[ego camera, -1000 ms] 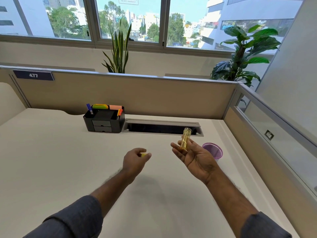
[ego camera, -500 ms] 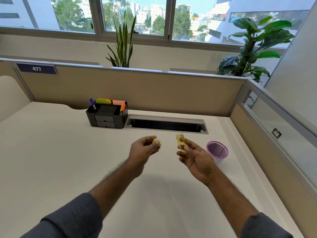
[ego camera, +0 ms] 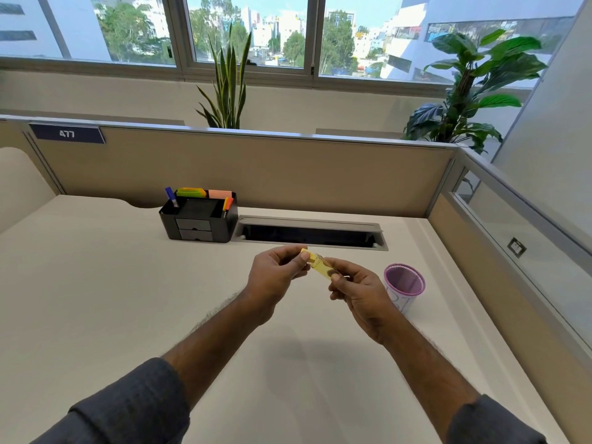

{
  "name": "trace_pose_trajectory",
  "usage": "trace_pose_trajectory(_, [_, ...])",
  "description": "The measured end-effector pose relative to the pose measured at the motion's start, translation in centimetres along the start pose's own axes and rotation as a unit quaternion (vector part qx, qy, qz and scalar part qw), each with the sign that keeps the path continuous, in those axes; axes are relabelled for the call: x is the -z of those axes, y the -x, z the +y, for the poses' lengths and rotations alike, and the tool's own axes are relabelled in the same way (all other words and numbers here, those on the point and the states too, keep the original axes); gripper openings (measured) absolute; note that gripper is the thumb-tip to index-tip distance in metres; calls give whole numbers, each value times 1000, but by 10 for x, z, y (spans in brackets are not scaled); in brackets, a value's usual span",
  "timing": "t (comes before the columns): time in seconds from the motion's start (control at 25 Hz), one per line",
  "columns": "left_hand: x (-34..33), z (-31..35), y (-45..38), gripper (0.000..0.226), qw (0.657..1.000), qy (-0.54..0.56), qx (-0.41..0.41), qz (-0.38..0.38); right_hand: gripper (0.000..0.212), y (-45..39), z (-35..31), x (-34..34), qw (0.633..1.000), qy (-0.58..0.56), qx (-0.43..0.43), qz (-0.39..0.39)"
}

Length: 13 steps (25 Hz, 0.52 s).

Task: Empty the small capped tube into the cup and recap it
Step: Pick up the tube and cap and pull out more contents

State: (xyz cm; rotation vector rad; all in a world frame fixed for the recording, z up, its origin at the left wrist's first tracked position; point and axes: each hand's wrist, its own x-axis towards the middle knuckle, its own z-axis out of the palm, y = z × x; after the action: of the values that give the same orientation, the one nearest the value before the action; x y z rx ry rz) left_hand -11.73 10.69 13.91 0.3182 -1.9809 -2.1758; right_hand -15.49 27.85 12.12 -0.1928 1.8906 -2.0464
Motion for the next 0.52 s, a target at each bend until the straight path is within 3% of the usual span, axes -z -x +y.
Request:
trace_pose_trajectory(0.36, [7,1,0,21,1000,4,-1,20,32,4,-9,-4,990,112,85,11])
trace_pose_trajectory(0.52, [10,3,1,23,998,46,30,29,32,5,-12,-9,989,107,98,7])
